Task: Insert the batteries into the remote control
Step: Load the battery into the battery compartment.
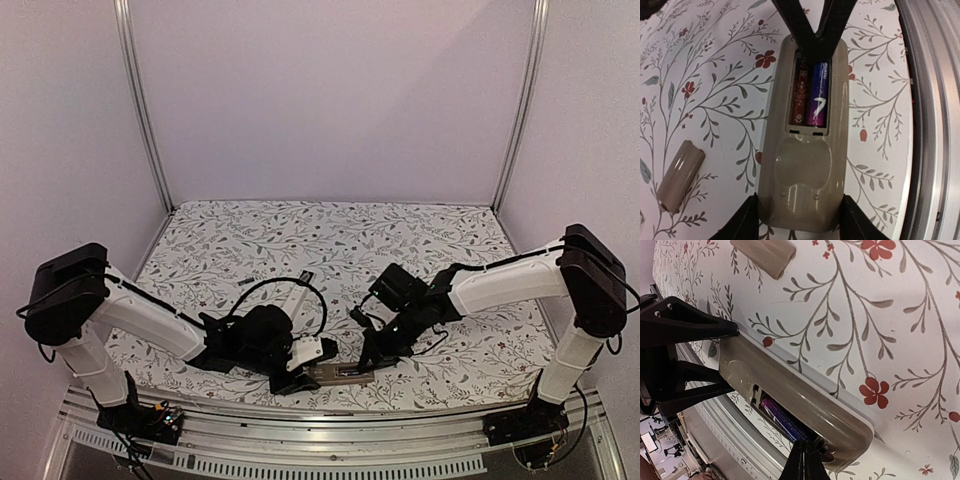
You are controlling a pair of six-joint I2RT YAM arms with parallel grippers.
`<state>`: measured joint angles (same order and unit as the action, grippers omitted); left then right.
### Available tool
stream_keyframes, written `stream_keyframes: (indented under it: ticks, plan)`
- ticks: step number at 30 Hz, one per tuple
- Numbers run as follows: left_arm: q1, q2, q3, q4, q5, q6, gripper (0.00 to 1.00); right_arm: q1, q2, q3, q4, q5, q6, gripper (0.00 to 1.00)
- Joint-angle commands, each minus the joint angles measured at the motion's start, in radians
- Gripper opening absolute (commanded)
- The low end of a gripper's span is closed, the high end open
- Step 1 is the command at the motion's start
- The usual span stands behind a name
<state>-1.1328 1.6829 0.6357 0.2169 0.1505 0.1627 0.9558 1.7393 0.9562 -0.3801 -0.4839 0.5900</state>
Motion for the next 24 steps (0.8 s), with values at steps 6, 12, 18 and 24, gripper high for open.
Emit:
stream_keyframes:
  ticks: [6,12,18,24]
  plan:
    - [-0.007,0.055,0.034,0.015,0.0,-0.047,0.39,0.076,0.065,0.009,-0.097,0.057,-0.007,0.02]
    - [-0.008,0.054,0.033,-0.002,-0.02,-0.034,0.39,0.079,0.052,0.047,-0.204,0.083,-0.054,0.07]
    - [-0.011,0.052,0.033,-0.037,-0.051,-0.008,0.4,0.078,0.042,0.1,-0.268,0.085,-0.101,0.09]
    - [-0.011,0.038,0.023,-0.038,-0.046,0.006,0.41,0.06,0.003,0.163,-0.294,0.07,-0.139,0.11]
